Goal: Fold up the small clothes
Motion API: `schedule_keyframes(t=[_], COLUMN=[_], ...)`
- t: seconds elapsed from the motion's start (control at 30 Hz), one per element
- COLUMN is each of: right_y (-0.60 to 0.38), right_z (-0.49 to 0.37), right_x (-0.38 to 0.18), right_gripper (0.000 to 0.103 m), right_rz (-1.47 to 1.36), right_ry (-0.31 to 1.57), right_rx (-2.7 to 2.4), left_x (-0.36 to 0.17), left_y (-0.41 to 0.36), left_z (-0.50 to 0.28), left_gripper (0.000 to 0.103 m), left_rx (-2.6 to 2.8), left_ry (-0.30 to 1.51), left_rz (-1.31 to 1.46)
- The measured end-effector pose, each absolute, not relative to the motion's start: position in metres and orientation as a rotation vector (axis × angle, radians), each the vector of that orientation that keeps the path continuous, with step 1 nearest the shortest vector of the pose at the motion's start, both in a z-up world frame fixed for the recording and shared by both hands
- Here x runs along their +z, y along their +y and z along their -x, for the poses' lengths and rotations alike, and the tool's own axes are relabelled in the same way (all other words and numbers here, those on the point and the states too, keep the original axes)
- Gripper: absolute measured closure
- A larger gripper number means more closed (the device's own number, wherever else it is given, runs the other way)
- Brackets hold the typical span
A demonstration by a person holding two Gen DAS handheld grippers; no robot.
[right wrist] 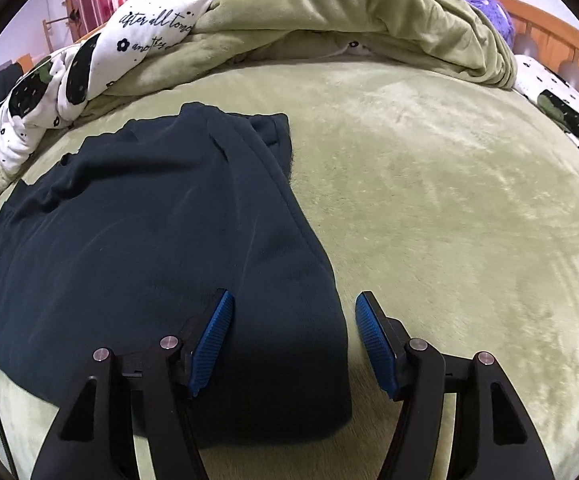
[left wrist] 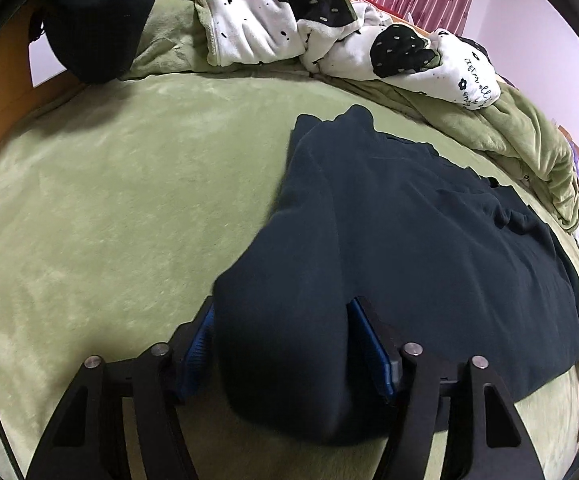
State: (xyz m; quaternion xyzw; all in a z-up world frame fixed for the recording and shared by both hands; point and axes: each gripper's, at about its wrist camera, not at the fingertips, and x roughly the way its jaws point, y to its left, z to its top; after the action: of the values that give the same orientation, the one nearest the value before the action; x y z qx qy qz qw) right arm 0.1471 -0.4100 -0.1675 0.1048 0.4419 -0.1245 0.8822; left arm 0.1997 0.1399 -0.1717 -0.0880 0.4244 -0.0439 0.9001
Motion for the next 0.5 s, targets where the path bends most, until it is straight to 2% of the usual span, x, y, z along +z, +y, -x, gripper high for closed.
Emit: schedule_keyframes(t=[0.07, 0.13, 0.17, 0.2, 0.23, 0.3, 0.5], right_y=[-0.411, -0.409, -0.406, -0.403, -0.4, -0.393, -0.389], right_z=[-0.148, -0.146, -0.145, -0.144, -0.143, -0.14, -0.121], right_x=[-0.171, -0.171, -0.17, -0.168, -0.167, -0.163, -0.141], right_gripper=[0.042, 0.055, 0.069, 0.078, 0.079, 0.087, 0.091], right_rz=[-0.23, -0.225, -0.226, -0.219, -0.209, -0.188, -0.181], right_ry=[0.92, 0.915, 0.915, 0.914, 0.911, 0.902, 0.879], right_rx=[-0.25, -0.223, -0.191, -0.178, -0.183, -0.203, -0.21], left_x=[-0.173, -0.172, -0.17, -0.168, -0.166, -0.159, -0.143], left_y=[0.135, 0.13, 0.127, 0.126, 0.126, 0.13, 0.133], left_z=[-0.2, -0.197, -0.195, -0.193, -0.192, -0.185, -0.159], left_gripper=[0.057, 0.067, 0.076, 0.081, 0.084, 0.088, 0.089], left_rx=[-0.101, -0.12, -0.121, -0.121, -0.119, -0.126, -0.142], left_ry=[0.877, 0.866, 0.858, 0.853, 0.849, 0.834, 0.833], left_rz=[0.174, 0.151, 0.136, 0.128, 0.128, 0.143, 0.134])
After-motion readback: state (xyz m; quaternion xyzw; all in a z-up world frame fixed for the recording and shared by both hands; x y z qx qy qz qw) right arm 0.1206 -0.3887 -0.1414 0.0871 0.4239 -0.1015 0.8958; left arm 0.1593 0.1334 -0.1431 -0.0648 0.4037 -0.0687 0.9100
